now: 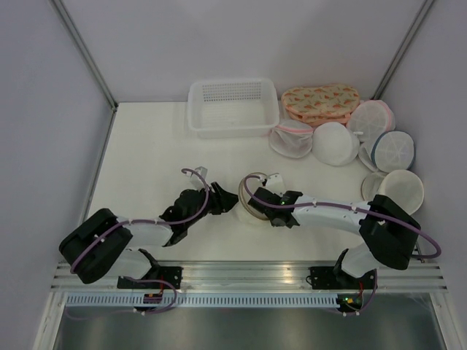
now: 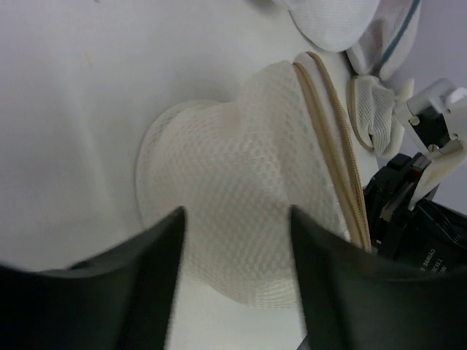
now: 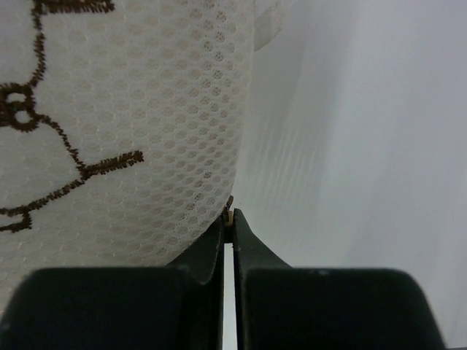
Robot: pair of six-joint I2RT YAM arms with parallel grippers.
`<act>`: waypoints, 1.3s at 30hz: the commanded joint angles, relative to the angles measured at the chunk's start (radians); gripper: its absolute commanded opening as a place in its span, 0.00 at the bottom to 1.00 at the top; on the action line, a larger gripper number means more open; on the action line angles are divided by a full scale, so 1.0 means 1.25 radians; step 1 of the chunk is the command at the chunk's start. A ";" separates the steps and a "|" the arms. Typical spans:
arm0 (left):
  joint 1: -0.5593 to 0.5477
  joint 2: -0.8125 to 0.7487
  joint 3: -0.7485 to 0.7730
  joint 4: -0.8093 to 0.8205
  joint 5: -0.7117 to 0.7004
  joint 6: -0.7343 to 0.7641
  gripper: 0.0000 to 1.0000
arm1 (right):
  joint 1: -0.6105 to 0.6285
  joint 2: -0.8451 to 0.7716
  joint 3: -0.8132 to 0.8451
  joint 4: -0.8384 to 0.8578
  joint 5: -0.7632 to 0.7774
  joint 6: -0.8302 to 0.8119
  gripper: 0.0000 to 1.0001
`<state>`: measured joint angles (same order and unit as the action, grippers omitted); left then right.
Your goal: Unzip the laundry bag and remove the bra
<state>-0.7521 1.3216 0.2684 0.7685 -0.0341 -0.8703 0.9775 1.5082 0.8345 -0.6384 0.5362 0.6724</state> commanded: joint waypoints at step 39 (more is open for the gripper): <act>-0.005 -0.046 0.004 0.069 0.152 -0.025 0.02 | 0.027 -0.051 0.245 0.144 -0.096 -0.079 0.79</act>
<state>-0.7532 1.2865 0.2863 0.8165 0.1520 -0.8787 1.0061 1.4147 1.0889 -0.5087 0.4641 0.6060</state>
